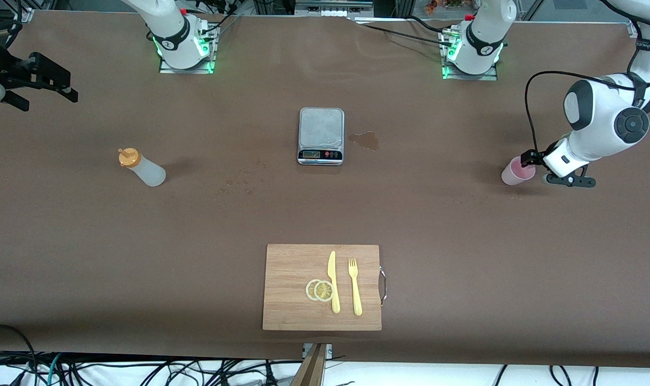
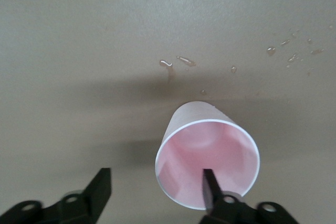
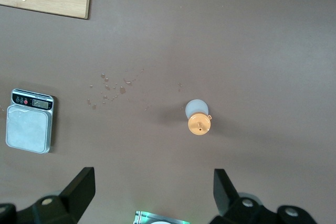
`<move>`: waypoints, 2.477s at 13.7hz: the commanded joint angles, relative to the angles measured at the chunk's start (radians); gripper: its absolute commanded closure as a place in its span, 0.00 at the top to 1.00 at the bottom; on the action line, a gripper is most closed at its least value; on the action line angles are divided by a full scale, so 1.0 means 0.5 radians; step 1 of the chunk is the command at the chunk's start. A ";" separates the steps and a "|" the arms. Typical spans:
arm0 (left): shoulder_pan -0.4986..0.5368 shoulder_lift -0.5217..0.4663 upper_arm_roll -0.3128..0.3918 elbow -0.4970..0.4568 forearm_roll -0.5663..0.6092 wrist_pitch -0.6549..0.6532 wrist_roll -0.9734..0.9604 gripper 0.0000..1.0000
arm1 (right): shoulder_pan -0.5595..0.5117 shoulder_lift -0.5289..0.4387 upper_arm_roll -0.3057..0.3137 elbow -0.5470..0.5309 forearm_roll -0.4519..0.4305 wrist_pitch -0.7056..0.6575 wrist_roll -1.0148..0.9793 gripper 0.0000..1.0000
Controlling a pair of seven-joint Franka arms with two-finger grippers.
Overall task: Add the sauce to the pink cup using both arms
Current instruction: 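Lower the left gripper onto the pink cup and close it, then carry the pink cup with the left gripper onto the scale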
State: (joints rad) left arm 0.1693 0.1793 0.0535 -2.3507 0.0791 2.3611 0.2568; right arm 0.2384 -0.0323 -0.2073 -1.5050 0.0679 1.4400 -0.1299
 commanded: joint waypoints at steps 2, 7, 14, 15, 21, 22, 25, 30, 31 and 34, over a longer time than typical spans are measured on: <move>0.017 0.052 -0.015 -0.005 0.017 0.079 0.029 0.28 | -0.001 0.006 0.025 0.019 0.014 -0.011 -0.022 1.00; -0.004 0.022 -0.027 0.032 0.017 0.049 0.033 0.00 | -0.001 0.003 0.022 0.013 0.014 -0.036 -0.025 1.00; -0.007 -0.257 -0.578 0.424 -0.311 -0.865 -0.454 0.00 | -0.001 0.003 0.022 0.010 0.011 -0.033 -0.025 1.00; -0.007 -0.266 -0.734 0.485 -0.348 -0.933 -0.659 0.00 | -0.001 0.006 0.022 0.013 0.011 -0.033 -0.025 1.00; -0.041 -0.071 -1.579 0.658 -0.391 -0.741 -1.938 0.00 | -0.001 0.003 0.025 0.016 0.014 -0.036 -0.025 1.00; -0.102 0.000 -1.646 0.664 -0.382 -0.646 -2.095 0.00 | -0.001 0.003 0.028 0.013 0.014 -0.036 -0.025 1.00; -0.344 0.236 -1.653 0.661 -0.373 -0.342 -2.403 0.00 | 0.002 0.006 0.074 0.007 0.014 -0.036 -0.025 1.00; -0.590 0.509 -1.647 0.667 -0.272 -0.077 -2.719 0.00 | -0.001 0.009 0.083 0.006 0.014 -0.033 -0.022 1.00; -0.678 0.522 -1.638 0.664 -0.275 -0.074 -2.756 0.00 | -0.001 0.009 0.083 0.006 0.014 -0.033 -0.019 1.00; -0.722 0.559 -1.592 0.667 -0.217 -0.074 -2.793 0.00 | -0.001 0.028 0.080 0.006 0.018 -0.021 -0.022 1.00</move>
State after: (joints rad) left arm -0.1708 0.4361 -0.7588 -2.0464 -0.0729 2.3265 -1.1066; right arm 0.2399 -0.0220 -0.1676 -1.5059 0.0685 1.4326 -0.1316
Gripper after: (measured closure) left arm 0.965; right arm 0.000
